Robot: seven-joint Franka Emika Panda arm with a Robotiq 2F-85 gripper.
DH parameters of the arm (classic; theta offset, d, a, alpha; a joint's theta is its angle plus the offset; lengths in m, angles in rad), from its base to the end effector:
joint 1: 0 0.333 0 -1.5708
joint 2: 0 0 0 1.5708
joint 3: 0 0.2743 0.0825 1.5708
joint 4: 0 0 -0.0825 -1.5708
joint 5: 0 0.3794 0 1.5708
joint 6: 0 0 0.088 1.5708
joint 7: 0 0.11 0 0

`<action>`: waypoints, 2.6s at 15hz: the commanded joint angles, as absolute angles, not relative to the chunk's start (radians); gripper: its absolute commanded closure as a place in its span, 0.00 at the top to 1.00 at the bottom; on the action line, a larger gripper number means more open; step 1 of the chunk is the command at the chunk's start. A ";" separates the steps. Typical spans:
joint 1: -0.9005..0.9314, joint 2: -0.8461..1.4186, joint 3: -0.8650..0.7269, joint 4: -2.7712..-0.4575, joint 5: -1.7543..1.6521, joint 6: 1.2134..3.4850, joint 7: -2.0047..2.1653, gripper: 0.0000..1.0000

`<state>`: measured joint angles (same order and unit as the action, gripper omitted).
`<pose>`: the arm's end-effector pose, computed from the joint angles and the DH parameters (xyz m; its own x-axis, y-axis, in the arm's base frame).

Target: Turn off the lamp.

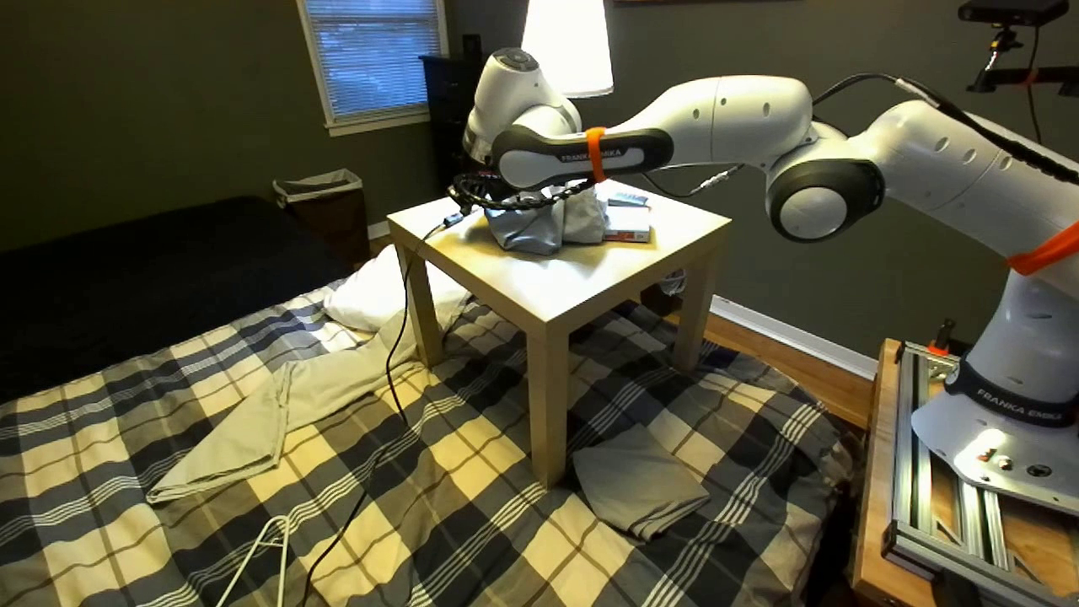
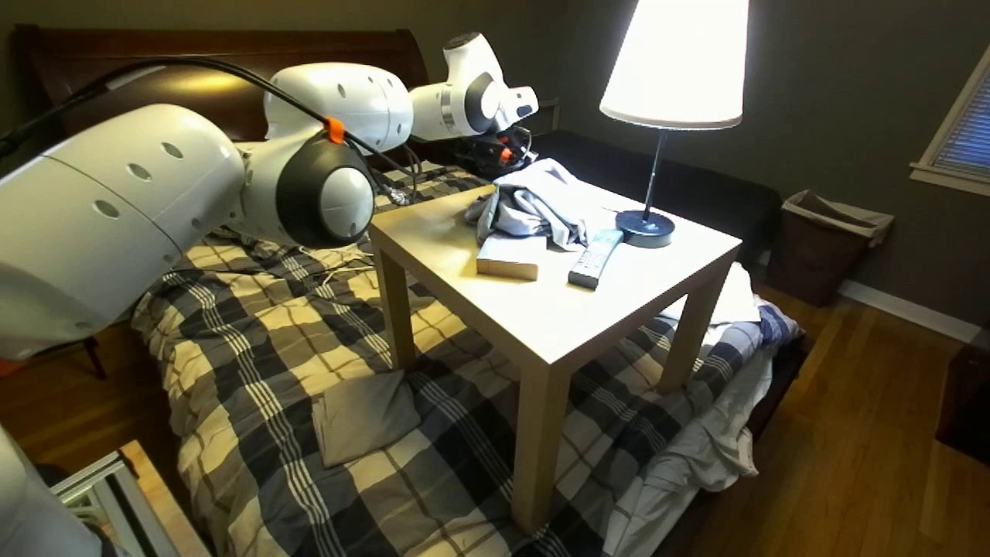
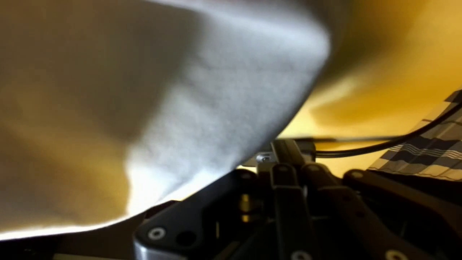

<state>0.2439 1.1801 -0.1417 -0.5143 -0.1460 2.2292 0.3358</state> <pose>0.7896 0.1489 0.3502 0.8333 -0.0145 0.5527 -0.0806 -0.9921 0.0956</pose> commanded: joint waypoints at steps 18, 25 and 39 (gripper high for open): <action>0.265 1.230 -0.221 -0.480 -0.172 2.337 0.429 0.00; 0.263 1.277 -0.254 -0.476 -0.168 2.475 0.435 0.00; 0.272 1.265 -0.248 -0.500 -0.150 2.445 0.421 0.00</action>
<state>0.2643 1.2635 -0.2474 -0.4985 -0.1532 2.4798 0.4101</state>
